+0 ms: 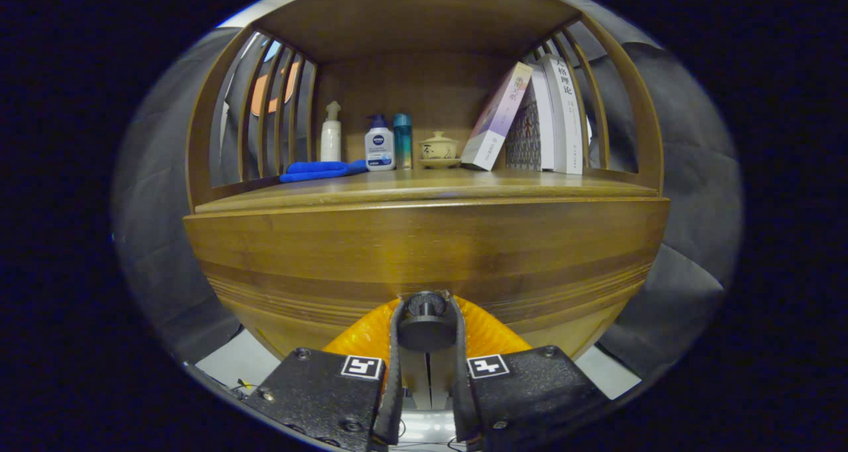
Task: Pull open the drawer, take out the items inside it, and place them on the countertop above the cabinet.
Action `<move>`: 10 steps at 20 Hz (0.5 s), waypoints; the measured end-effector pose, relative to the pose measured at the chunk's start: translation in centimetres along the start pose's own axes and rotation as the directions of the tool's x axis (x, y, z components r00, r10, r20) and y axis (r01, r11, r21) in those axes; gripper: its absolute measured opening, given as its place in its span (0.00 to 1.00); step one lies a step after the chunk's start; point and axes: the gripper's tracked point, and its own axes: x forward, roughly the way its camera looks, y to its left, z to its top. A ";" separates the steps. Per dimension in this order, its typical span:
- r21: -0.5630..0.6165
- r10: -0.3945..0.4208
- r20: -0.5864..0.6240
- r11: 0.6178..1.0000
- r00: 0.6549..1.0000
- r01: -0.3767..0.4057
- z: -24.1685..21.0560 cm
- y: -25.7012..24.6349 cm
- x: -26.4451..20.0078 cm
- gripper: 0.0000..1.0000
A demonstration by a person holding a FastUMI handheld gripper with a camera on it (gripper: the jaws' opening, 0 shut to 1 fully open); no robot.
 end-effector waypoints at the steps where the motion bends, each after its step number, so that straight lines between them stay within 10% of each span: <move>1: 0.003 0.002 -0.001 1.000 1.000 -0.002 -0.1 0.0 -0.4 0.34; 10: 0.013 0.019 0.001 1.000 1.000 -0.019 -1.8 -0.2 -5.5 0.34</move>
